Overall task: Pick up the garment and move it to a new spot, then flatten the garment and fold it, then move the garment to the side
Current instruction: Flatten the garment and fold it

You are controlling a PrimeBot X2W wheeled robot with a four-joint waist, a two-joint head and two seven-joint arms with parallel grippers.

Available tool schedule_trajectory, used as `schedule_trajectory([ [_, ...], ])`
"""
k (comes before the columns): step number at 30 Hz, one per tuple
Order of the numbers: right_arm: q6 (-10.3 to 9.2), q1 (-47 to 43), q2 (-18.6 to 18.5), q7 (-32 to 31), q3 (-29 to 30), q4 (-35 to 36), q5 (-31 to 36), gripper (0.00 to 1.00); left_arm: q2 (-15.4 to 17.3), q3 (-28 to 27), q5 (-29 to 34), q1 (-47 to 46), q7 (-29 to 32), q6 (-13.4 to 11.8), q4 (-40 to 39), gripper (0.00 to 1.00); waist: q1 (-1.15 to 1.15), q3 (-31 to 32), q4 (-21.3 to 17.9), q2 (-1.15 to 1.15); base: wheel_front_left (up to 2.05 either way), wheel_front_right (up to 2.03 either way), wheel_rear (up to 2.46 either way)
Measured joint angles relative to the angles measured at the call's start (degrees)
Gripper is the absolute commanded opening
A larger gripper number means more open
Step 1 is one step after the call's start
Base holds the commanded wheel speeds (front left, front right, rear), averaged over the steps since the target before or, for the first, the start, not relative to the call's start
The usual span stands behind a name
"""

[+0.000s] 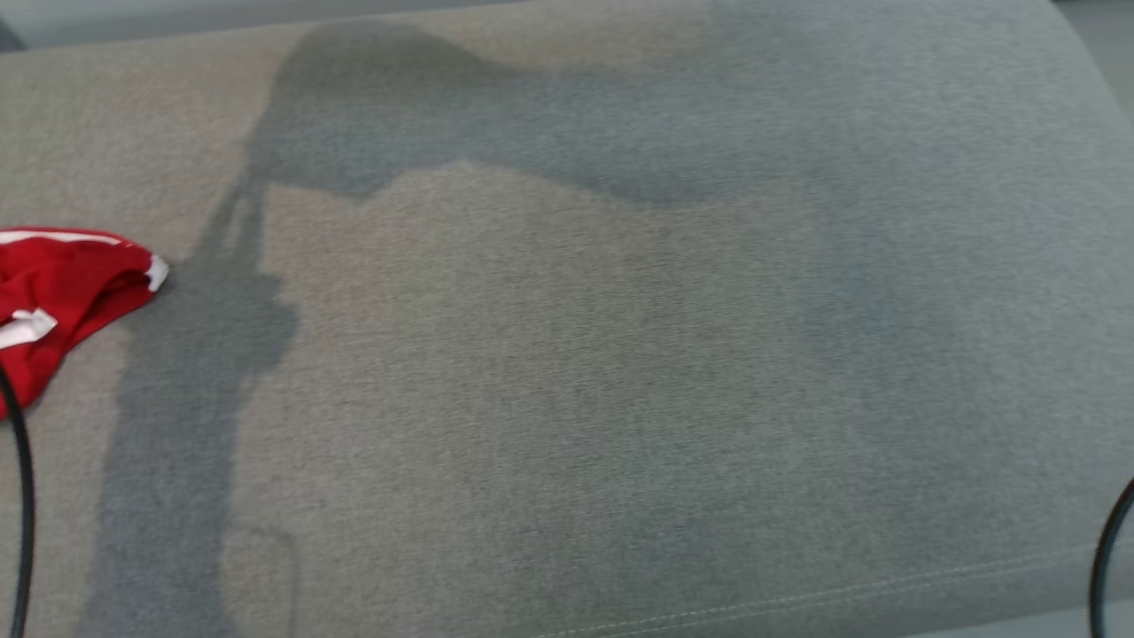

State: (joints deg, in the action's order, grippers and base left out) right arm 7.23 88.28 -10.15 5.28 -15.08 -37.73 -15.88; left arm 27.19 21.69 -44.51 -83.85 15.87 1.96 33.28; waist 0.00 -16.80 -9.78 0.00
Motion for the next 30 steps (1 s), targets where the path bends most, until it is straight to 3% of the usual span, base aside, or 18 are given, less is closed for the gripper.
schedule_trajectory([
  [3, 0.01, -3.64, -0.76, -0.56, -3.34, -1.03, -3.37, 0.00, -0.22, 0.52, 0.52, 2.71, -2.87, 1.44, -0.86, 0.00, 0.00, -0.34, 0.91, 0.00, 0.00, 0.00, 0.00],
  [7, 0.02, -16.27, -5.46, -1.22, -7.71, -0.20, -9.61, 0.00, -1.13, 0.97, -0.45, 17.18, -9.22, 1.58, -5.28, 0.00, 0.00, -1.73, 3.08, 0.00, 0.00, 0.00, 0.00],
  [10, 0.02, -26.96, -7.81, -1.13, -8.04, -0.10, -13.77, 0.00, -3.33, 0.29, -3.07, 33.85, -14.52, -1.10, -8.58, 0.00, 0.00, -3.29, 4.63, 0.00, 0.00, 0.00, 0.00],
  [15, 0.02, -41.46, -7.27, 1.29, -8.47, -0.86, -19.13, 0.00, -6.67, 0.58, -5.00, 55.50, -20.91, -5.30, -15.36, 0.00, 0.00, -4.89, 7.04, 0.00, 0.00, 0.00, 0.00],
  [24, 0.01, -55.14, -8.03, 5.03, -5.16, 5.30, -22.06, 0.00, -5.49, 1.88, -3.79, 72.12, -22.62, -12.93, -33.90, 0.00, 0.00, -2.50, 9.59, 0.00, 0.00, 0.00, 0.00],
  [30, 0.01, -67.72, -8.44, 4.26, 2.42, 13.85, -20.23, 0.00, -1.59, 2.11, -2.54, 80.92, -20.28, -17.94, -45.86, 0.00, 0.00, -0.05, 11.72, 0.00, 0.00, 0.00, 0.00],
])
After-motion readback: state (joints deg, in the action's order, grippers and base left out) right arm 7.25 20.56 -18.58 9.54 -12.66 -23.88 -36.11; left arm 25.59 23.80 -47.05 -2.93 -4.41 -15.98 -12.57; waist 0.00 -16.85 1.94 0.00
